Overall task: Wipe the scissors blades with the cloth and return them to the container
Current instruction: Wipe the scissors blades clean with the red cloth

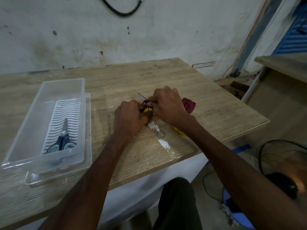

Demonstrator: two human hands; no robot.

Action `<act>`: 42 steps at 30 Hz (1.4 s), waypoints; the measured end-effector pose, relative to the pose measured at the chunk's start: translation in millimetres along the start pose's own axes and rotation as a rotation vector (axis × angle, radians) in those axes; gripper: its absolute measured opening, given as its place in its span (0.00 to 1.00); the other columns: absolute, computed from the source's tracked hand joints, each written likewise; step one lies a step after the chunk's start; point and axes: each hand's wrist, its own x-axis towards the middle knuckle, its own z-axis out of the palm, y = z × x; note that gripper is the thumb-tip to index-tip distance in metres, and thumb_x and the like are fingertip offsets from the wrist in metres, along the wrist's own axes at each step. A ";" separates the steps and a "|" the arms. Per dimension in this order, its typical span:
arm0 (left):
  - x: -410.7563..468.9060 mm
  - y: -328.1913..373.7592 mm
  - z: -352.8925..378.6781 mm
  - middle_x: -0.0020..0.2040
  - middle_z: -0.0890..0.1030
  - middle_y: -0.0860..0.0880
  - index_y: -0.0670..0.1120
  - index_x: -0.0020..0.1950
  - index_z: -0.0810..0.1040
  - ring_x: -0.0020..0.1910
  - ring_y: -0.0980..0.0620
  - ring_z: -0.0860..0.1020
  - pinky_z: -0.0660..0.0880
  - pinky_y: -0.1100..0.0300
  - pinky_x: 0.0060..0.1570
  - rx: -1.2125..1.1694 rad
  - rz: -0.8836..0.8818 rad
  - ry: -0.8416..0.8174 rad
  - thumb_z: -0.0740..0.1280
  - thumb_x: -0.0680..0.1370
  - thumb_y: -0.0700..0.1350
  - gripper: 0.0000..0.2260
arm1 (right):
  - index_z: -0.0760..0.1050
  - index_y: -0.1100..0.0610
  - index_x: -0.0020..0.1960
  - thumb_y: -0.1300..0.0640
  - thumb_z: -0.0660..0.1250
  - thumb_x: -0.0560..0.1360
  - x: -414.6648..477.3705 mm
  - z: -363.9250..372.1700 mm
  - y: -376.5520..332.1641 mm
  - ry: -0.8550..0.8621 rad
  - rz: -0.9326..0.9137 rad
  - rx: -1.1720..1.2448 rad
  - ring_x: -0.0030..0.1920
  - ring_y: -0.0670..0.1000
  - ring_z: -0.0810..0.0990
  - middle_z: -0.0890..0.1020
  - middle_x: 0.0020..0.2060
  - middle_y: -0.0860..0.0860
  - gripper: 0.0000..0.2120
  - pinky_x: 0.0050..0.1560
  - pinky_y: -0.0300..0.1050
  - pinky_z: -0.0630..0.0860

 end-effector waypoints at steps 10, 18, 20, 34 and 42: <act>0.7 -4.0 3.2 0.43 0.82 0.43 0.53 0.54 0.83 0.42 0.44 0.80 0.69 0.59 0.38 0.069 0.059 0.004 0.65 0.74 0.57 0.15 | 0.84 0.62 0.40 0.60 0.69 0.70 44.7 13.8 -11.9 0.061 0.075 0.250 0.35 0.54 0.80 0.83 0.32 0.57 0.06 0.37 0.46 0.76; 0.9 -4.6 5.8 0.45 0.83 0.43 0.55 0.54 0.82 0.45 0.43 0.80 0.68 0.57 0.39 0.077 0.084 0.045 0.62 0.75 0.61 0.16 | 0.84 0.52 0.48 0.54 0.72 0.69 22.2 12.7 8.6 0.053 0.097 0.353 0.41 0.51 0.83 0.86 0.39 0.52 0.08 0.42 0.42 0.78; -1.2 -5.6 5.3 0.42 0.83 0.44 0.54 0.52 0.83 0.43 0.44 0.80 0.67 0.58 0.37 0.073 0.092 0.052 0.63 0.74 0.62 0.17 | 0.85 0.56 0.46 0.56 0.72 0.68 44.8 18.4 -0.8 0.081 0.108 0.376 0.42 0.55 0.83 0.86 0.40 0.55 0.08 0.44 0.48 0.80; 6.2 -14.8 17.1 0.45 0.82 0.45 0.55 0.51 0.82 0.47 0.44 0.79 0.70 0.57 0.40 0.068 0.014 0.080 0.61 0.72 0.66 0.20 | 0.85 0.58 0.45 0.61 0.72 0.69 -0.5 -16.9 24.6 -0.026 0.042 0.384 0.35 0.42 0.80 0.86 0.36 0.53 0.05 0.36 0.25 0.69; 3.0 -9.1 10.9 0.47 0.83 0.44 0.54 0.54 0.83 0.48 0.43 0.79 0.68 0.58 0.40 0.045 0.015 0.054 0.62 0.73 0.63 0.18 | 0.83 0.63 0.42 0.60 0.66 0.71 14.2 11.4 16.4 0.023 0.042 0.315 0.35 0.54 0.78 0.79 0.33 0.57 0.09 0.35 0.42 0.71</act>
